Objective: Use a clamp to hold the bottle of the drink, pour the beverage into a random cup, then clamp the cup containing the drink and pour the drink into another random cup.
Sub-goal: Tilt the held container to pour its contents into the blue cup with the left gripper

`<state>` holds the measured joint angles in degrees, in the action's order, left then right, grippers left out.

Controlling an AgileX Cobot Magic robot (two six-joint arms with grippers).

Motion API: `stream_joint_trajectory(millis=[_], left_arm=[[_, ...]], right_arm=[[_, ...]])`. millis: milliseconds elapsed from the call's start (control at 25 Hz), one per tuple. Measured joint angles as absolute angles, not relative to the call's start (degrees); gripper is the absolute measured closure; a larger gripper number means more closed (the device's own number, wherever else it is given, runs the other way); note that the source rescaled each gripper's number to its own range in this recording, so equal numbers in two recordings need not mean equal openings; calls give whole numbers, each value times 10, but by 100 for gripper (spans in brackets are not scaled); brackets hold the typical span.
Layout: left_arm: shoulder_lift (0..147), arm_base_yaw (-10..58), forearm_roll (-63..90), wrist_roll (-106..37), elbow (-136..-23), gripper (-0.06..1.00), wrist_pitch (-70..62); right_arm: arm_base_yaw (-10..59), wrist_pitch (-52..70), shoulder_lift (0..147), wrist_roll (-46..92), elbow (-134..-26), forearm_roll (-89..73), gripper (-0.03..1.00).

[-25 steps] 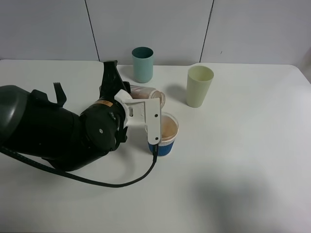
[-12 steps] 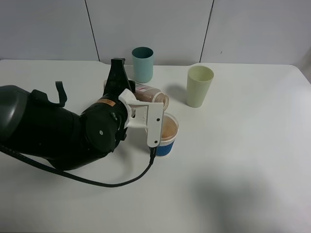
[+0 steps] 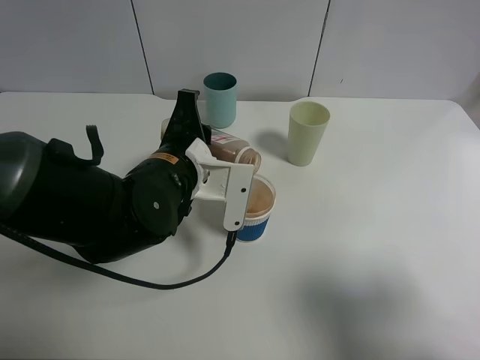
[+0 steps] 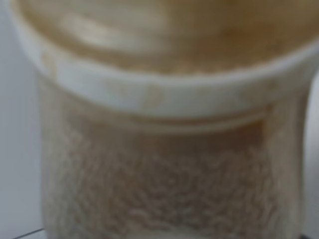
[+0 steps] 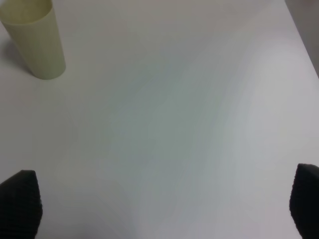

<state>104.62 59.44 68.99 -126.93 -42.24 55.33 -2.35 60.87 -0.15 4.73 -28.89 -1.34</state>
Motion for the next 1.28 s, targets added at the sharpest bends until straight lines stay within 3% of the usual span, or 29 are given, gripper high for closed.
stream_joint_trajectory(millis=[1280], left_arm=[[1047, 594, 689, -1353, -422, 89, 586]], right_arm=[[-24, 609, -1, 47, -289, -13, -3]])
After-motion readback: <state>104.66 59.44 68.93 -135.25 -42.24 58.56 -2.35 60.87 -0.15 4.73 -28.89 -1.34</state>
